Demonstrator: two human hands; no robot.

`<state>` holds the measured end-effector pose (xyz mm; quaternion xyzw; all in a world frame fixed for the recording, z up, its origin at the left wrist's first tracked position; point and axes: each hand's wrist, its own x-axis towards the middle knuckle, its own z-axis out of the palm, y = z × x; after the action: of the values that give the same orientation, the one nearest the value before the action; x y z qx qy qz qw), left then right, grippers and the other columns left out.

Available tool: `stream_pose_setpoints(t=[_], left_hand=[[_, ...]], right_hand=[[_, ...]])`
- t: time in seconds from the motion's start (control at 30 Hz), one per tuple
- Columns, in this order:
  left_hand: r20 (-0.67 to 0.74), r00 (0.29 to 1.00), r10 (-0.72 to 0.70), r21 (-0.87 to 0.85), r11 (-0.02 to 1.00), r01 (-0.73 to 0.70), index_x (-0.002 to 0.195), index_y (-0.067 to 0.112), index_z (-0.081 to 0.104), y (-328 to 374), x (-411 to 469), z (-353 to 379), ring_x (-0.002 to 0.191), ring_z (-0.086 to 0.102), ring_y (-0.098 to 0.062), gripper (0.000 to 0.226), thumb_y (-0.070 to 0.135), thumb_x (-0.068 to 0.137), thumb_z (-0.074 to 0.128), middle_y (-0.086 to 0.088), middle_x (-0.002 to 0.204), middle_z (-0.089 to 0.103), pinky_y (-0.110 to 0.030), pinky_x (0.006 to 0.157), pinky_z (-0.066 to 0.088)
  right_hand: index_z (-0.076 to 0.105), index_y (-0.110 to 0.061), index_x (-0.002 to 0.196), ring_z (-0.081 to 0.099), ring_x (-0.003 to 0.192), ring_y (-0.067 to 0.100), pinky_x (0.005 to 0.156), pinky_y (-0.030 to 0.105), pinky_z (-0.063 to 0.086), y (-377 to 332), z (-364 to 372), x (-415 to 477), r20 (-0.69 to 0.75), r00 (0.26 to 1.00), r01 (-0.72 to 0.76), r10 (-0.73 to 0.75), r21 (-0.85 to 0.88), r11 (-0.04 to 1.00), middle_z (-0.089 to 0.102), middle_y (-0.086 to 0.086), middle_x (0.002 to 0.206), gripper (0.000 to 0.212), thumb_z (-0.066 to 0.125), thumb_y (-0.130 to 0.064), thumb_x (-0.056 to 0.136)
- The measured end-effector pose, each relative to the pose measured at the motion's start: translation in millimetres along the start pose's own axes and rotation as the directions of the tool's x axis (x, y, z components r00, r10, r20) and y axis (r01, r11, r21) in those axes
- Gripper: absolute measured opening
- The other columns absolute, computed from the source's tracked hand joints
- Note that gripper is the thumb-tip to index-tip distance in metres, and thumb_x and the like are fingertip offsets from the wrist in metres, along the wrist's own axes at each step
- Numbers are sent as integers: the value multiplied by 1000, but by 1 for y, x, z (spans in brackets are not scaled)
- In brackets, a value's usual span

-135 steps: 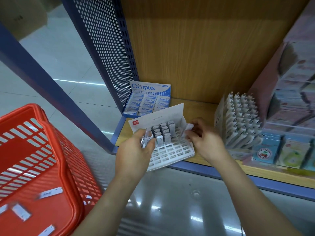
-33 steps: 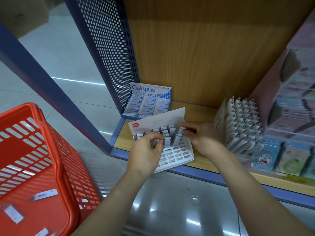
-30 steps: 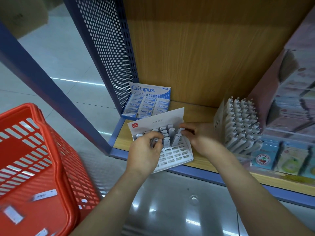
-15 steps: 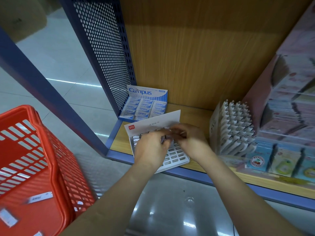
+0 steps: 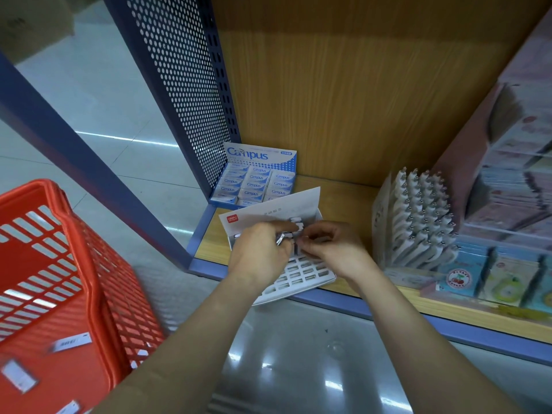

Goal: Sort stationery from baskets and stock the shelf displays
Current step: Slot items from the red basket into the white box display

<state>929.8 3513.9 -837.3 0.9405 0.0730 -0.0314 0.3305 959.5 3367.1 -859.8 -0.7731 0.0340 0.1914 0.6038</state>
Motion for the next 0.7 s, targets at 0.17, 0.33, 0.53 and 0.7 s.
stream_pose_setpoints(t=[0.17,0.33,0.53,0.7], left_hand=[[40,999,0,24,1000,-1,111,37,70,4,2,-1,93,64,-15,33,20,87,56,10,105,72,-25,81,50],[72,997,-6,62,998,1,109,35,72,6,-3,0,93,63,-19,30,20,87,56,6,99,72,-25,76,48],[199,937,-287,-884,361,299,113,10,59,14,-29,-12,63,52,-14,32,-7,87,53,-7,82,64,-23,51,43],[325,914,-244,-941,-183,286,111,10,55,14,-53,-15,92,72,-23,22,-2,98,42,-15,102,73,-33,68,59]], right_hand=[[71,-12,69,65,68,27,76,42,58,-15,4,8,-9,982,-187,187,16,982,70,12,66,17,76,3,73],[55,-13,78,70,66,28,72,45,61,-22,9,10,-83,978,-197,189,-97,976,69,11,75,25,77,-2,72],[54,-19,89,71,79,29,75,51,59,-19,12,-13,-170,983,-86,69,-99,991,67,7,87,30,80,-22,74],[53,-19,108,70,73,24,70,44,60,-27,14,-71,155,985,-107,77,198,974,67,14,99,38,77,-26,79]])
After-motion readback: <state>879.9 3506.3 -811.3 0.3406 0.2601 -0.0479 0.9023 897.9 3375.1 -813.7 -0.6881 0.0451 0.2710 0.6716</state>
